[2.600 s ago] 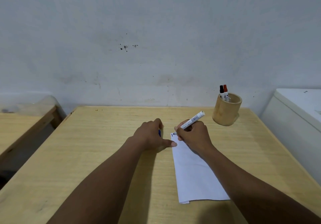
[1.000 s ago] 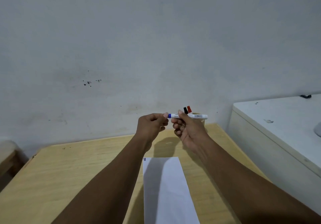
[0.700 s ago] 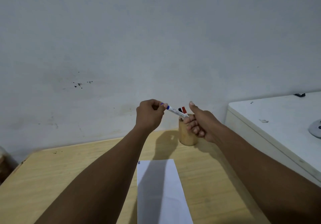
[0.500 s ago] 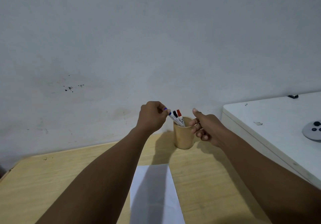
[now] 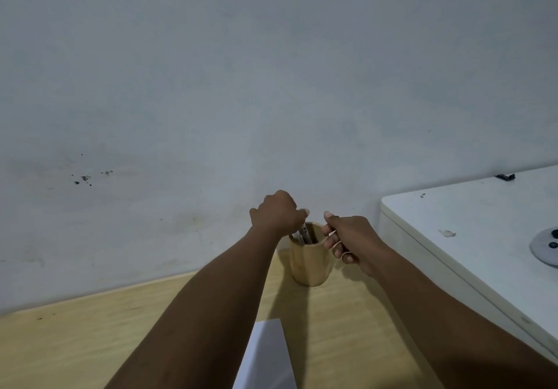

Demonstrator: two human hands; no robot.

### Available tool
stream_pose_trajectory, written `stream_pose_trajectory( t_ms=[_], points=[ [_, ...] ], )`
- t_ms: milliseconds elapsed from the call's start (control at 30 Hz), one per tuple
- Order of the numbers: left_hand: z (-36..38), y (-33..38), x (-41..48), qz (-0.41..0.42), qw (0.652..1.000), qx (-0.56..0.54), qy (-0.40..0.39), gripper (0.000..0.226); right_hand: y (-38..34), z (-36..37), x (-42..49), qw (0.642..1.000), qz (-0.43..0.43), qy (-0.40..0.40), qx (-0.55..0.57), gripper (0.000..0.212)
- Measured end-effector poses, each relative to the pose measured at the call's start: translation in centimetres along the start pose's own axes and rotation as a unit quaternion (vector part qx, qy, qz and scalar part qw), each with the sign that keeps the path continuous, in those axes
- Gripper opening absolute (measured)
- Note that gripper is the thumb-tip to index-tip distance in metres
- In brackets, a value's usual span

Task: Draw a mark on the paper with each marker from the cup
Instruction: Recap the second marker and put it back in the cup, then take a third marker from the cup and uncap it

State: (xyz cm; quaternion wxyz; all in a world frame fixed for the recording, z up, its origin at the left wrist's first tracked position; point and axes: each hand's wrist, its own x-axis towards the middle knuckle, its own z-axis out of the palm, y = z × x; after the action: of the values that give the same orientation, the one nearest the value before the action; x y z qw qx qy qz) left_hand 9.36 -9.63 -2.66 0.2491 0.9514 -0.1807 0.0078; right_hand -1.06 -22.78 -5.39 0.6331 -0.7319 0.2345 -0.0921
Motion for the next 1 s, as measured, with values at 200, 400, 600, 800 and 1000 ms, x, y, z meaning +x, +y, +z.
stream_pose_trajectory(
  t_ms=[200, 400, 600, 800, 1000],
  points=[
    [0.5, 0.8, -0.1, -0.003, 0.999, -0.025, 0.045, 0.026, 0.1, 0.0, 0.1, 1.0, -0.005, -0.002, 0.006, 0.037],
    [-4.0, 0.5, -2.1, 0.022, 0.98, -0.156, 0.118, 0.031, -2.1, 1.7, -2.2, 0.997, 0.022, -0.038, 0.067, 0.039],
    [-8.6, -2.6, -6.0, 0.036, 0.927, -0.362, 0.091, 0.029, -4.2, 5.8, -6.1, 0.953, 0.108, -0.138, 0.248, 0.071],
    [-10.1, -8.0, -11.7, -0.009, 0.888, -0.452, 0.086, 0.027, -3.4, 11.9, -10.3, 0.897, 0.177, -0.153, 0.374, 0.066],
    [-9.1, -13.1, -15.6, -0.081, 0.85, -0.513, 0.084, 0.028, -2.4, 17.1, -12.4, 0.896, 0.147, -0.099, 0.407, 0.034]
  ],
)
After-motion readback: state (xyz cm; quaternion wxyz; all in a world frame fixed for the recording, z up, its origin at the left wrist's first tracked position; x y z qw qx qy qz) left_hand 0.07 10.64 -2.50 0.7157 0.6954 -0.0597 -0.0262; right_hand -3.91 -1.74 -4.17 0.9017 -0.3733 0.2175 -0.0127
